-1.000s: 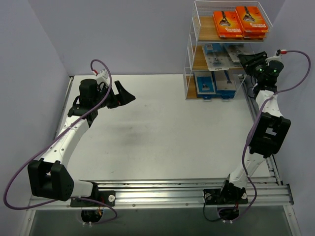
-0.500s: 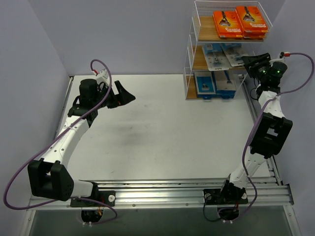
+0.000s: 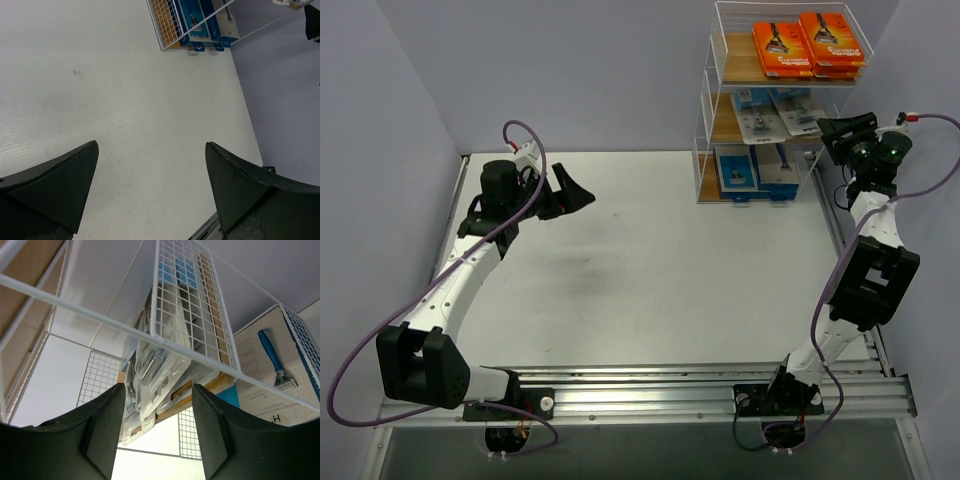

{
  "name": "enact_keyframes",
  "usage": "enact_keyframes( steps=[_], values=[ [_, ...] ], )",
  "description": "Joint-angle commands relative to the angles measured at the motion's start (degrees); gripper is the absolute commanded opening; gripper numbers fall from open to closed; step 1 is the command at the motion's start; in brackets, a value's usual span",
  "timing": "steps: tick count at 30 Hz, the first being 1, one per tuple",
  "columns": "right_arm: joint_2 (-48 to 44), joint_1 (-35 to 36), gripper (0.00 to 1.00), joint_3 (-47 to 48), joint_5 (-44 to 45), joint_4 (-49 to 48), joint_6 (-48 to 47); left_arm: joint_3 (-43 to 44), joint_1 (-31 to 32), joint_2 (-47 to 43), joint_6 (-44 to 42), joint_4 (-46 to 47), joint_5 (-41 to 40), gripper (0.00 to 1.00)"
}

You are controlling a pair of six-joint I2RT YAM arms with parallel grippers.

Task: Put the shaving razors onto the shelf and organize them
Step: Place the shaving razor onto shelf

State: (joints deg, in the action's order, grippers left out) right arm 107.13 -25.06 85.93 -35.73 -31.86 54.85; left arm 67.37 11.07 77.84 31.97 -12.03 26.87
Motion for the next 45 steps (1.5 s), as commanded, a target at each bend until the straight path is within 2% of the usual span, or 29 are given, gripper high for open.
enact_keyframes(
  steps=[1,6,11,14,24,25,29,31,33,40,45],
  values=[
    [-6.57,-1.74,0.52,-1.81,-1.54,-2.68,-0.09,0.74,-0.61,-1.73,-0.5,3.33,0.29,0.97],
    [-10.8,-2.19,0.57,-5.15,-1.37,-2.25,-0.45,0.3,-0.7,-2.69,-1.12,3.51,-0.77,0.97],
    [-16.42,-2.28,0.67,-9.28,-1.37,-1.81,-0.27,-0.31,-0.52,-3.75,-1.9,3.95,-1.91,0.97],
    [-20.11,-2.19,0.69,-12.27,-1.19,-1.46,-1.06,-0.4,-0.26,-4.28,-2.96,3.77,-3.4,0.97],
    [-31.8,-0.79,0.83,-19.22,2.32,6.97,-7.9,0.56,4.13,-5.68,-8.23,-0.09,-10.34,0.97],
    [-33.64,1.05,0.85,-19.4,3.11,8.55,-9.92,0.65,6.14,-6.03,-9.71,-0.62,-11.65,0.99],
    [-37.34,8.33,0.89,-18.78,9.35,18.74,-20.99,1.53,11.32,-6.65,-12.8,-3.95,-18.95,0.95],
    [-39.44,10.72,0.92,-18.87,12.69,23.41,-25.48,1.8,11.43,-6.65,-12.11,-4.66,-18.18,0.95],
    [-41.12,13.45,1.0,-20.53,14.18,25.7,-27.77,1.53,11.25,-7.79,-11.93,-6.24,-19.4,0.96],
    [-52.09,23.64,1.0,-29.41,27.79,27.55,-35.25,-2.06,11.08,-15.96,-14.91,-11.69,-25.45,0.95],
    [-54.48,29.18,1.0,-32.92,38.7,30.89,-37.27,-9.09,11.08,-22.8,-16.14,-12.14,-29.16,0.95]
  ],
)
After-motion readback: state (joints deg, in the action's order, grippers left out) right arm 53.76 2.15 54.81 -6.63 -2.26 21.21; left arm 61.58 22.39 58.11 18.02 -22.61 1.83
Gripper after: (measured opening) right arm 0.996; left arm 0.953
